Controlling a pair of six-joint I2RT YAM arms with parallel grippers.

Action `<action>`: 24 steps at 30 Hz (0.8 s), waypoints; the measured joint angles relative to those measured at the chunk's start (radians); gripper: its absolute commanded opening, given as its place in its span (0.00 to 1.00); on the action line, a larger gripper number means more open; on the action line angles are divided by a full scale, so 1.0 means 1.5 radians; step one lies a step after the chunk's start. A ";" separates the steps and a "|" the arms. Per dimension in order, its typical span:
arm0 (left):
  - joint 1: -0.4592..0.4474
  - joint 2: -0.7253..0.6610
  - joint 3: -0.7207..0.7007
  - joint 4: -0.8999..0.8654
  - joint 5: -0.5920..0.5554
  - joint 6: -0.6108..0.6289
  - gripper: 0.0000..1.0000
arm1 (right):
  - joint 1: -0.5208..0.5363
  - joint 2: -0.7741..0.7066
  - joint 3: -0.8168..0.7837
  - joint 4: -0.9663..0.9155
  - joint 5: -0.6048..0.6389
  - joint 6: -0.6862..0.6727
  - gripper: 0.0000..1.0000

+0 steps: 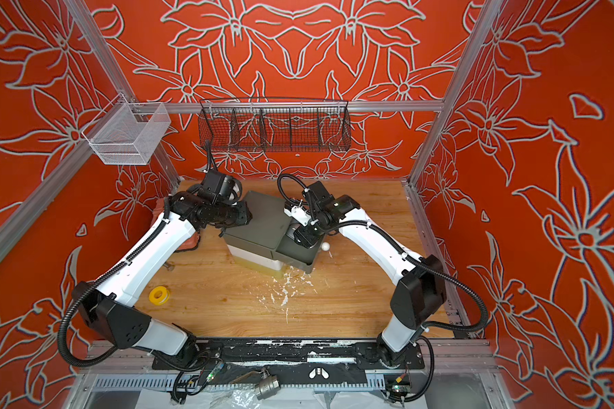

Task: Take the mice out of the drawer
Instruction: Pick up the mouse from the drawer, then place the mouse at the center of the board.

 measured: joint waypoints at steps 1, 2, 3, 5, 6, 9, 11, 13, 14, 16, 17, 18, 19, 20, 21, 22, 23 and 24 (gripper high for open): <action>0.000 0.000 0.000 0.000 0.000 0.000 0.36 | 0.000 0.000 0.000 -0.004 0.004 0.007 0.58; 0.000 0.000 0.000 0.000 0.000 0.000 0.36 | -0.002 0.000 0.000 -0.008 0.007 0.014 0.58; 0.000 0.000 0.000 0.000 0.000 0.000 0.36 | -0.003 0.000 0.000 -0.012 0.009 0.023 0.58; 0.000 0.000 0.000 0.000 0.002 -0.001 0.36 | -0.006 0.000 0.007 -0.027 0.016 0.042 0.58; 0.000 0.000 0.000 0.000 0.003 -0.002 0.36 | -0.008 0.000 0.013 -0.035 0.019 0.052 0.58; 0.000 -0.001 0.000 0.000 0.006 -0.002 0.36 | -0.009 0.001 0.040 -0.049 0.024 0.084 0.58; 0.000 -0.001 0.000 0.000 0.006 -0.002 0.36 | -0.012 0.001 0.056 -0.056 0.031 0.109 0.58; 0.000 -0.001 0.000 0.000 0.007 -0.002 0.36 | -0.013 0.001 0.068 -0.060 0.038 0.130 0.58; 0.000 -0.001 0.000 0.000 0.008 -0.002 0.36 | -0.015 0.001 0.073 -0.063 0.039 0.141 0.58; 0.000 -0.001 0.000 0.000 0.011 -0.003 0.36 | -0.018 0.001 0.080 -0.067 0.041 0.161 0.58; 0.000 -0.001 0.000 0.000 0.014 -0.003 0.37 | -0.020 0.001 0.083 -0.069 0.045 0.169 0.58; 0.000 -0.002 0.000 0.000 0.017 -0.003 0.37 | -0.024 0.001 0.086 -0.071 0.049 0.177 0.58; 0.000 -0.002 0.000 0.000 0.021 -0.004 0.38 | -0.028 0.001 0.089 -0.075 0.052 0.185 0.59; 0.000 -0.002 0.000 0.001 0.024 -0.005 0.38 | -0.036 0.000 0.092 -0.076 0.055 0.193 0.59; -0.001 -0.002 0.000 0.001 0.029 -0.005 0.39 | -0.045 -0.002 0.092 -0.076 0.058 0.200 0.59; -0.003 -0.003 0.000 0.001 0.033 -0.005 0.39 | -0.057 -0.005 0.092 -0.077 0.059 0.208 0.59; -0.007 -0.003 0.001 0.001 0.033 -0.005 0.39 | -0.071 -0.010 0.092 -0.076 0.060 0.216 0.59; -0.012 -0.003 0.003 0.000 0.034 -0.005 0.39 | -0.083 -0.015 0.091 -0.075 0.063 0.222 0.59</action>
